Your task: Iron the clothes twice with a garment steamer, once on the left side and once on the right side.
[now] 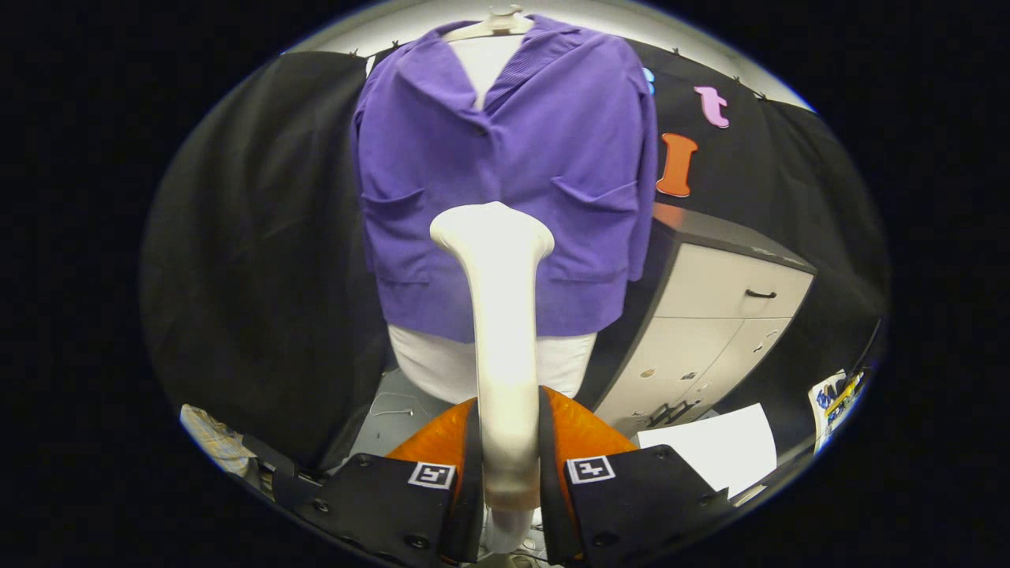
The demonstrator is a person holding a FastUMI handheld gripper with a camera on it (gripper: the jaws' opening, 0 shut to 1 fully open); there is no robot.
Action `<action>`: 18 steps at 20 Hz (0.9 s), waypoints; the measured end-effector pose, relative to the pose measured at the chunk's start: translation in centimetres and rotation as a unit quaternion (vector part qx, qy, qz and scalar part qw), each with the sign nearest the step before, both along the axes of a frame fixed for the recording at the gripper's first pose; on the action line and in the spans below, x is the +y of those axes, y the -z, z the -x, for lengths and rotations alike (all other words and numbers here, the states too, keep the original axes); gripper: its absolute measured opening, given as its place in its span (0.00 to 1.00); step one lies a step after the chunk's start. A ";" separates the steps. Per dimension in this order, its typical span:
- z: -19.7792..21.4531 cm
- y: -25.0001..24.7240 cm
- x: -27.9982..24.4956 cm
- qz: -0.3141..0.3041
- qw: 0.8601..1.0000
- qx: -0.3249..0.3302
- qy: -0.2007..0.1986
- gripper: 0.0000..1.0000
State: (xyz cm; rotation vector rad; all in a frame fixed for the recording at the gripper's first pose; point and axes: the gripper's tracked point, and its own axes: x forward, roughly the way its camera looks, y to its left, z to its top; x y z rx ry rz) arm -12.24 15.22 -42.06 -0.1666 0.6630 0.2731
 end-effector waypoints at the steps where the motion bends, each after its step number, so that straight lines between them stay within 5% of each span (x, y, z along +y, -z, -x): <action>1: 0.0 -1.1 -2.1 -0.006 1.000 -0.014 0.007 0.38; 7: -3.1 -10.3 -11.1 -0.033 0.994 -0.094 0.034 0.38; 18: -4.8 -23.7 -18.8 -0.071 0.974 -0.212 0.023 0.38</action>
